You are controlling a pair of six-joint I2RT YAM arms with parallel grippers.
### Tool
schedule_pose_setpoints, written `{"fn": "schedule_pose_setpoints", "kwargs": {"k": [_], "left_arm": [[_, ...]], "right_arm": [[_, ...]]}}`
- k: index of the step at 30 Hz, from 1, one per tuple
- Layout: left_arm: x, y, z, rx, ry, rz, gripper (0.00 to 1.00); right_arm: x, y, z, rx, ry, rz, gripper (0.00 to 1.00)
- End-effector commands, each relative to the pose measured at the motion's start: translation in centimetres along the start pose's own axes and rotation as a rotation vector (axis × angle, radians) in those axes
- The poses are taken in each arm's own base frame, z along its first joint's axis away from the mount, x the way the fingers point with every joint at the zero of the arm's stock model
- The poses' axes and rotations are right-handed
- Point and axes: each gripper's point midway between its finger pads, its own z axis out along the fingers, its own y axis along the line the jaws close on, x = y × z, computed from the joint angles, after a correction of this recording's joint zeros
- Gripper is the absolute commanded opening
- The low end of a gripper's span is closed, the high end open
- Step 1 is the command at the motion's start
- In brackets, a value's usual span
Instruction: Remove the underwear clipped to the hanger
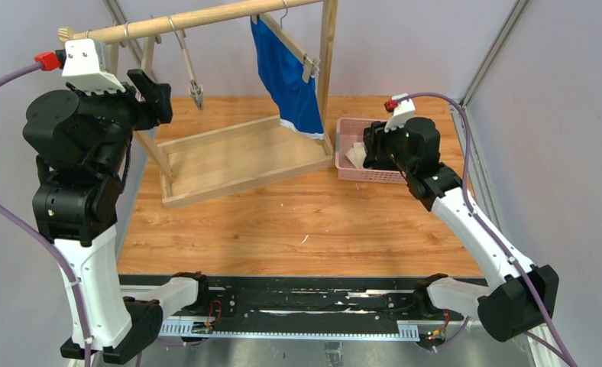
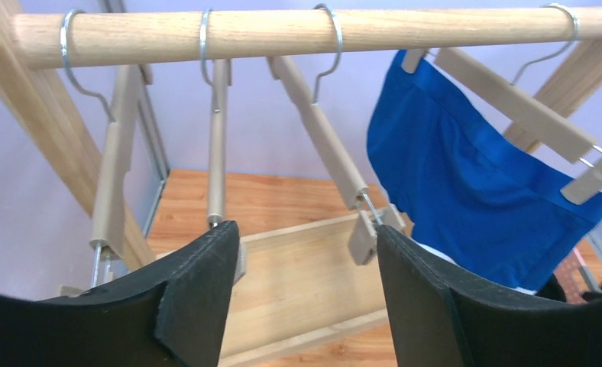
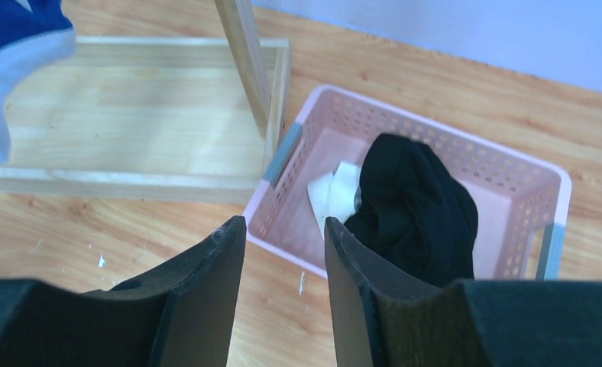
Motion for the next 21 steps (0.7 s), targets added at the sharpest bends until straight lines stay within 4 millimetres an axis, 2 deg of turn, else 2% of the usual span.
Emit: {"fn": "schedule_pose_setpoints", "kwargs": {"k": [1, 2, 3, 9, 12, 16, 21], "left_arm": [[0.2, -2.2, -0.5, 0.122, 0.011, -0.040, 0.77], [0.2, -2.8, -0.5, 0.150, 0.012, -0.054, 0.85], [0.1, -3.2, -0.5, 0.174, 0.011, -0.067, 0.86], [0.3, -6.0, 0.8, 0.298, 0.039, -0.120, 0.78], [0.4, -7.8, 1.7, 0.351, 0.055, -0.120, 0.77], [0.1, -11.5, 2.7, 0.463, 0.074, -0.120, 0.78], [-0.3, -14.2, 4.4, 0.523, 0.081, -0.124, 0.78]], "right_arm": [[-3.4, 0.5, 1.4, -0.001, -0.066, -0.040, 0.43], [-4.2, 0.7, 1.8, -0.007, -0.084, -0.045, 0.43], [-4.9, 0.9, 2.2, -0.013, -0.100, -0.048, 0.42], [-9.3, 2.9, 4.3, -0.050, -0.183, -0.040, 0.33], [-10.3, 5.6, 4.7, -0.097, -0.210, -0.061, 0.30], [-11.2, 9.0, 4.7, -0.129, -0.250, -0.112, 0.27], [-11.4, 12.5, 4.2, -0.159, -0.263, -0.171, 0.23]]}}
